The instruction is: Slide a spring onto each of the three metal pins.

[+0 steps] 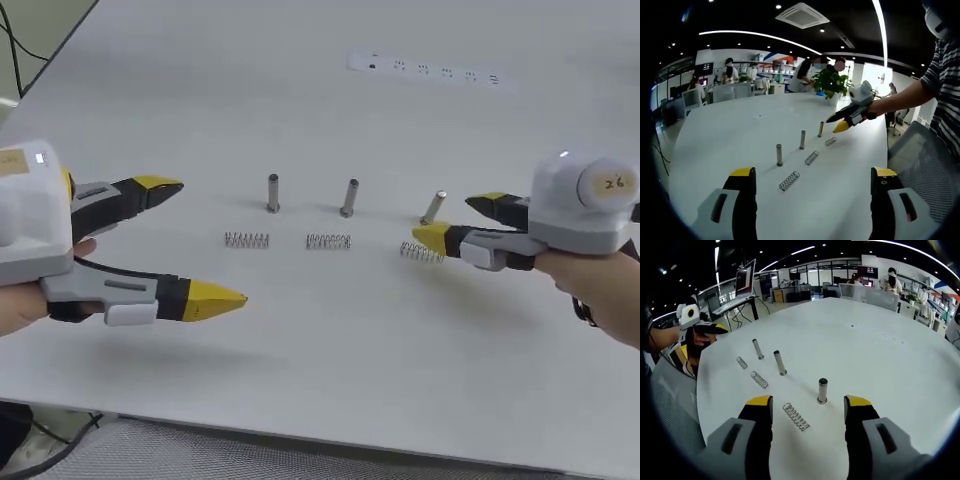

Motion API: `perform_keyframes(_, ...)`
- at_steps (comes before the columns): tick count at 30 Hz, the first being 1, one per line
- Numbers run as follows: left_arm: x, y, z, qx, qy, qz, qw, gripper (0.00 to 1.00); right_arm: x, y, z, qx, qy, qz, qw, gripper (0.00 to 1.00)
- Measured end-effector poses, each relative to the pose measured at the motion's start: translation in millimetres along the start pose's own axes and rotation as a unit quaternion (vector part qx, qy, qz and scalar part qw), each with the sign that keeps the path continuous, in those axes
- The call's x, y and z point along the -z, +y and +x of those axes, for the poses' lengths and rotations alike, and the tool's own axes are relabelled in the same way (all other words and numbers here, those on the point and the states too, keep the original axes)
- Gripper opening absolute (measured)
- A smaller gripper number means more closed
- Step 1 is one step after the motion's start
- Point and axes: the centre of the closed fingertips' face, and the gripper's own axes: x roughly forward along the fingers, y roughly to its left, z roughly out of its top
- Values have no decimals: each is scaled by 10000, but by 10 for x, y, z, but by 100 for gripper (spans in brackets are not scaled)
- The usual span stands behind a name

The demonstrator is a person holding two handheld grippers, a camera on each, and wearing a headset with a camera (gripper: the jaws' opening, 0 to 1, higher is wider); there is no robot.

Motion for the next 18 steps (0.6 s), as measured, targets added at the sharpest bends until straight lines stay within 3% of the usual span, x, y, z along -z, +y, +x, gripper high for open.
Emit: perform_keyframes(18, 23, -3, -3, 16, -2, -31, 10000, 94, 201, 203, -193, -419, 365, -577, 9968, 55)
